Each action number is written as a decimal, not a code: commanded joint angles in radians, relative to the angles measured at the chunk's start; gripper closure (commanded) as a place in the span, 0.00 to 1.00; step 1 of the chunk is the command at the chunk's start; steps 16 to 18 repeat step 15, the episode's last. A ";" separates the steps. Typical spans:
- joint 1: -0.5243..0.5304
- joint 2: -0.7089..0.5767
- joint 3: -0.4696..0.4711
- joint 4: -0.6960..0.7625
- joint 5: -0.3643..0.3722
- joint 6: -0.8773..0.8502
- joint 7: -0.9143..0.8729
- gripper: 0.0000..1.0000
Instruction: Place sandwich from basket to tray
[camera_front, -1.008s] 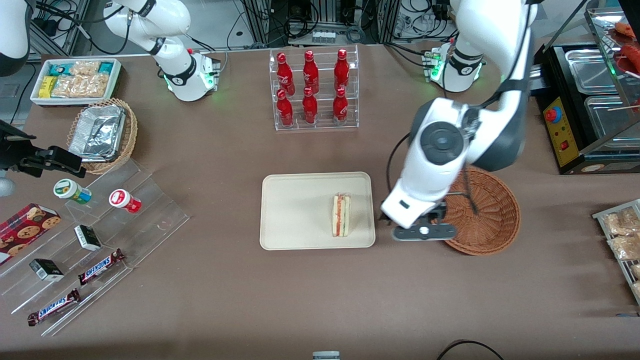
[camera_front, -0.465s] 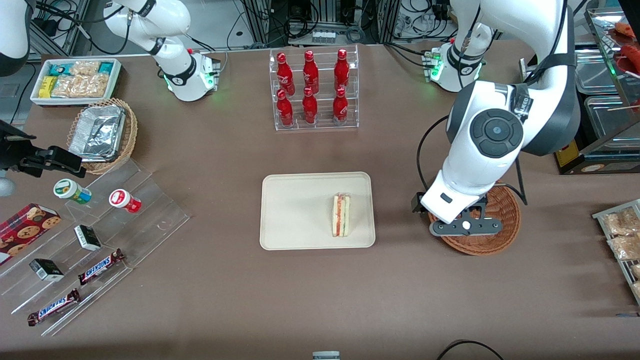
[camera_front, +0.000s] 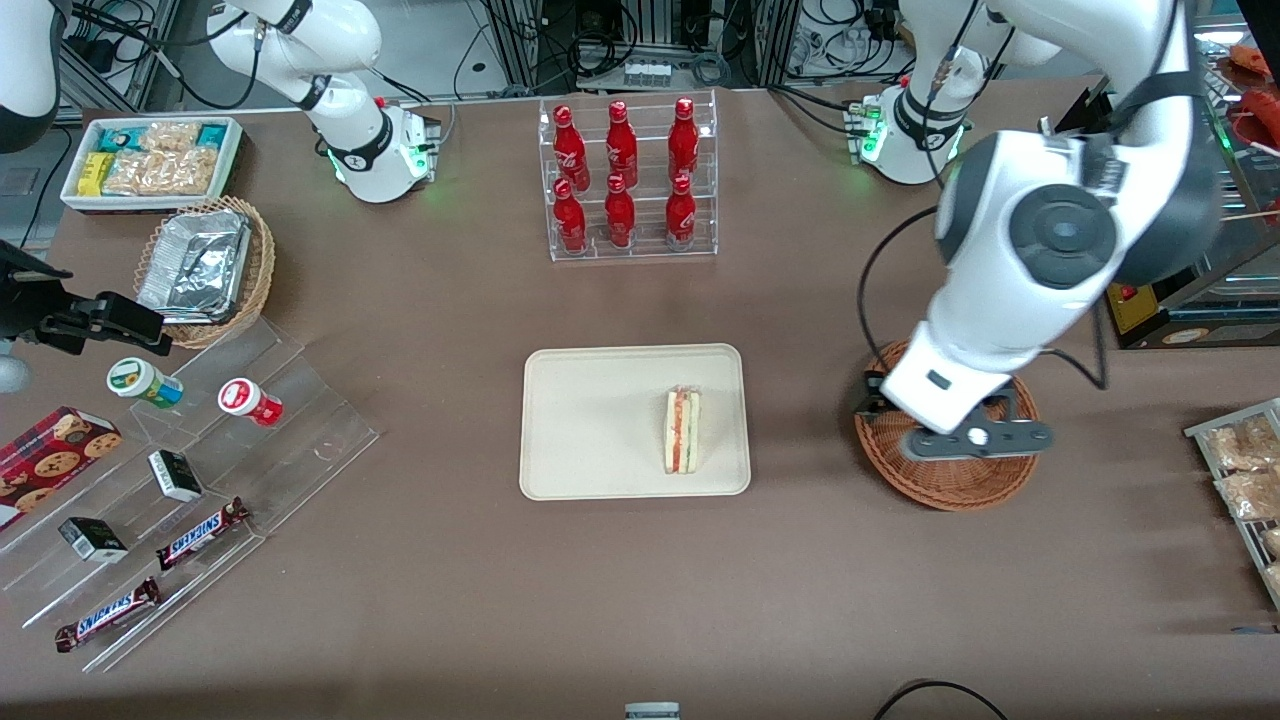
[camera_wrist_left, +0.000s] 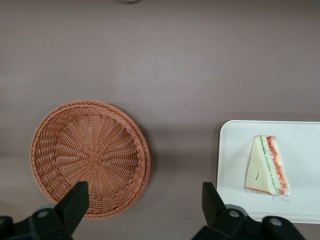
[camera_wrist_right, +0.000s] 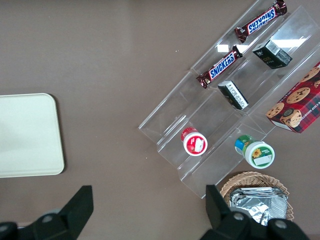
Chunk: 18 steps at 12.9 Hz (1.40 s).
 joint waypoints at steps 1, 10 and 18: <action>0.116 -0.058 -0.108 -0.013 -0.014 -0.050 0.009 0.00; 0.457 -0.232 -0.279 -0.010 0.016 -0.323 0.207 0.00; 0.460 -0.298 -0.291 -0.017 0.067 -0.417 0.225 0.00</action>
